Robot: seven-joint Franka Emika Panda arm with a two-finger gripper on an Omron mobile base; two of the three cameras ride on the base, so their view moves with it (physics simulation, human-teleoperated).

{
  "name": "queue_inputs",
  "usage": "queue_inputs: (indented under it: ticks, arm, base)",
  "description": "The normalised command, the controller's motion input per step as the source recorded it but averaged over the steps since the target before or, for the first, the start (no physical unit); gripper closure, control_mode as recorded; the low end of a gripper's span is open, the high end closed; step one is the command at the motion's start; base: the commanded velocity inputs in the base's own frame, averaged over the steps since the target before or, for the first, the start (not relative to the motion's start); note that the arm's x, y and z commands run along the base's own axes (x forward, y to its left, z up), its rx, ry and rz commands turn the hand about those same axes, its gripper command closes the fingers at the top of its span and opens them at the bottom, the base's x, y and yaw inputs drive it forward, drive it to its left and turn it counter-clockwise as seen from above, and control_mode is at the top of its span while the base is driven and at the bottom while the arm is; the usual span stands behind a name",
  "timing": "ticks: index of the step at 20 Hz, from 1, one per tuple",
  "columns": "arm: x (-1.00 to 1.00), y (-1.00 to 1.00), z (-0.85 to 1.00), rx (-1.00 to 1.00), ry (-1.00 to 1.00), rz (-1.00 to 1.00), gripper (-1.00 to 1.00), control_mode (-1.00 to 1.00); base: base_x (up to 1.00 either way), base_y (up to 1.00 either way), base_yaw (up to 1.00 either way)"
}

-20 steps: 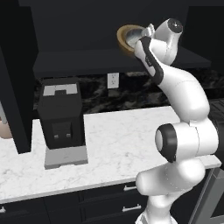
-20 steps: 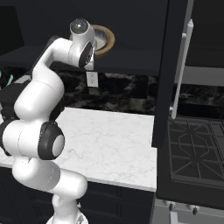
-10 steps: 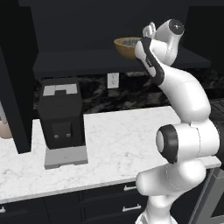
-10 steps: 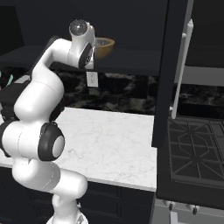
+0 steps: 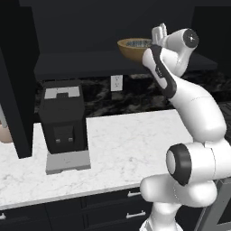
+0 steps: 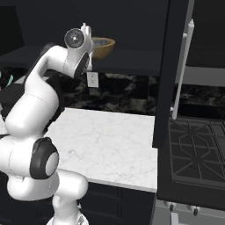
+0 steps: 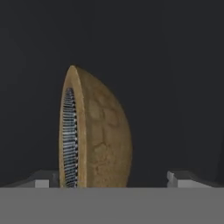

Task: Pick up the bowls on the counter and stack them on top of one another in the open cabinet. Place the smaller bowl on top of the larger bowl.

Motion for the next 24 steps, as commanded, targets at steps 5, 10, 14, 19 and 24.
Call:
queue_inputs:
  ticks: [5,10,14,19,24]
  arm:
    - [-1.00,0.00,-0.10,0.00,0.11,0.03,-1.00,-1.00]
    - [-1.00,0.00,-0.35,-0.05,0.32,0.09,-1.00,-1.00]
    - [-1.00,0.00,-0.64,-0.16,0.40,0.14,-1.00,-1.00]
    - [-1.00,0.00,-0.62,-0.20,0.42,0.16,-1.00,-1.00]
    - [-0.82,0.01,-0.83,-0.22,0.32,0.13,-1.00,-1.00]
  base:
    - [0.00,0.00,0.00]
    - [0.00,0.00,0.00]
    - [0.00,0.00,0.00]
    - [0.00,0.00,0.00]
    - [0.00,0.00,0.00]
